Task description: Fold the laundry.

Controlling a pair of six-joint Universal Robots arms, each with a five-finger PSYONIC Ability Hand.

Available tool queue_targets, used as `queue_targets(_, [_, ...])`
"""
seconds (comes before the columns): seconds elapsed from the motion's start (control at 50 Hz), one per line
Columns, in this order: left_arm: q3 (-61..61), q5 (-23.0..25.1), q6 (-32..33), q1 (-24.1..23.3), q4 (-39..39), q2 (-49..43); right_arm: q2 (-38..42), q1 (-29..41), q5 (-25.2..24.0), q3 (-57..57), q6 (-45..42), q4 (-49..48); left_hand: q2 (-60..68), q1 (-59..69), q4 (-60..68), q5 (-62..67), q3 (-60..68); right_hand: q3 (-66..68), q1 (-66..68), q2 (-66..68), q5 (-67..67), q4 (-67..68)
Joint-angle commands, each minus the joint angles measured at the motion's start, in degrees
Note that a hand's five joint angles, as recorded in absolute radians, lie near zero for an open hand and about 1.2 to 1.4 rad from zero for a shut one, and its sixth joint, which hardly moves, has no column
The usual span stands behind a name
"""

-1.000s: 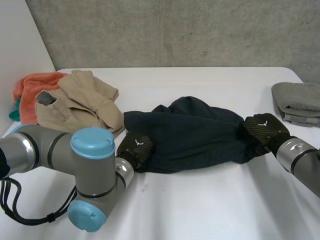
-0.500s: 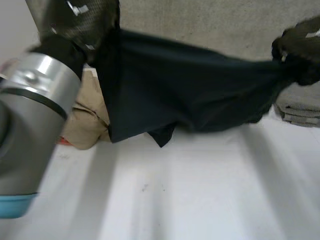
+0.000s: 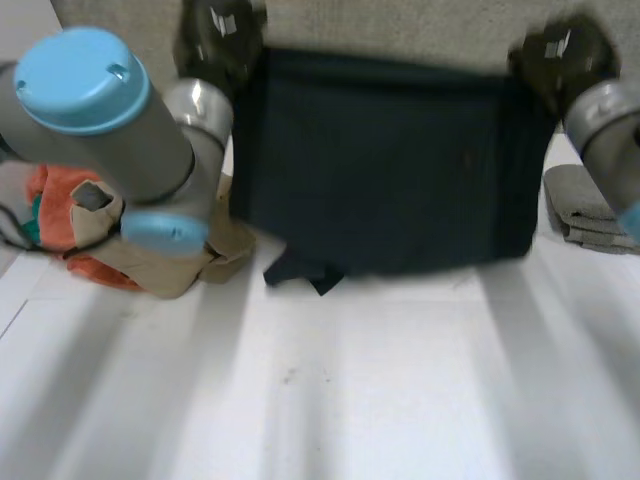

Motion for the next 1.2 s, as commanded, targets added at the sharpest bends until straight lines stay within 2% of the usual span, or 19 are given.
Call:
queue_targets(0.02, [7.91,4.33,-1.32,2.36,20.08,0.64,-1.33,1.48,2.45,-1.82,5.85,-33.68,11.32,15.28,11.17,12.42,11.6,11.79,16.24,12.35,12.17,11.32])
queue_targets(0.06, [7.91,4.51,-3.07,2.37,21.5,1.69,-1.6,1.83,2.63,-2.26,6.38,-35.82,11.32,15.28,11.17,12.42,11.6,11.79,16.24,12.35,12.17,11.32])
queue_targets(0.14, [4.94,4.42,-7.38,2.1,20.28,4.33,-1.42,2.8,2.63,-2.26,6.47,-32.4,11.32,15.28,11.17,12.42,11.6,11.79,16.24,12.35,12.17,11.32])
queue_targets(0.28, [-6.84,5.91,-7.74,2.19,19.48,7.5,1.38,3.24,2.81,2.82,6.47,-18.53,11.32,15.28,11.17,12.42,11.6,11.79,16.24,12.35,12.17,11.32])
queue_targets(0.42, [-20.55,9.35,-7.83,2.01,15.97,4.34,6.65,3.24,1.67,10.65,5.77,-15.87,11.32,15.28,11.17,12.42,11.6,11.79,16.24,12.35,12.17,11.32])
queue_targets(0.54, [-28.11,8.64,-7.65,0.44,6.68,-1.37,10.62,3.24,1.4,13.64,3.23,-12.71,11.32,15.28,11.17,12.42,11.6,11.79,16.24,12.35,12.17,11.32])
queue_targets(0.6, [-29.87,8.03,-8.0,-0.09,1.83,-1.03,9.83,2.71,1.4,16.19,0.77,-8.32,11.32,15.28,11.17,12.42,11.6,11.79,16.24,12.35,12.17,11.32])
queue_targets(0.62, [-30.92,7.51,-8.35,-0.27,-1.92,0.45,9.31,2.71,1.4,16.98,0.15,-7.18,11.32,15.28,11.17,12.42,11.6,11.79,16.24,12.35,12.17,11.32])
queue_targets(0.72, [-34.97,5.83,-9.24,-0.53,-13.55,11.08,3.07,2.45,1.14,21.99,-3.19,2.31,11.32,15.28,11.17,12.42,11.6,11.79,16.24,12.35,12.17,11.32])
queue_targets(0.8, [-38.75,5.83,-8.97,-1.67,-21.55,18.73,-5.53,2.45,1.05,27.44,-8.37,13.2,11.32,15.28,11.17,12.42,11.6,11.79,16.24,12.35,12.17,11.32])
queue_targets(0.84, [-40.33,5.74,-8.71,-2.99,-25.15,21.98,-11.25,2.36,1.14,31.83,-13.28,20.32,11.32,15.28,11.17,12.42,11.6,11.79,16.24,12.35,12.17,11.32])
queue_targets(0.9, [-43.85,5.83,-8.36,-5.71,-35.33,27.61,-19.22,1.22,0.97,39.01,-21.52,27.7,11.32,15.28,11.17,12.42,11.6,11.79,16.24,12.35,12.17,11.32])
queue_targets(0.94, [-45.86,6.0,-7.92,-7.29,-43.66,30.16,-22.94,-0.62,0.88,42.81,-25.94,29.74,11.32,15.28,11.17,12.42,11.6,11.79,16.24,12.35,12.17,11.32])
queue_targets(1.0, [-46.32,6.36,-7.66,-8.53,-49.76,30.7,-27.96,-4.49,0.18,47.83,-32.1,30.45,11.32,15.28,11.17,12.42,11.6,11.79,16.24,12.35,12.17,11.32])
queue_targets(1.06, [-45.7,6.09,-7.65,-8.62,-47.68,30.18,-28.84,-6.77,-1.66,49.94,-32.29,30.54,11.32,15.28,11.17,12.42,11.6,11.79,16.24,12.35,12.17,11.32])
queue_targets(1.2, [-41.75,5.65,-7.39,-8.27,-34.23,22.28,-27.01,-7.57,-5.62,49.34,-30.8,28.61,11.32,15.28,11.17,12.42,11.6,11.79,16.24,12.35,12.17,11.32])
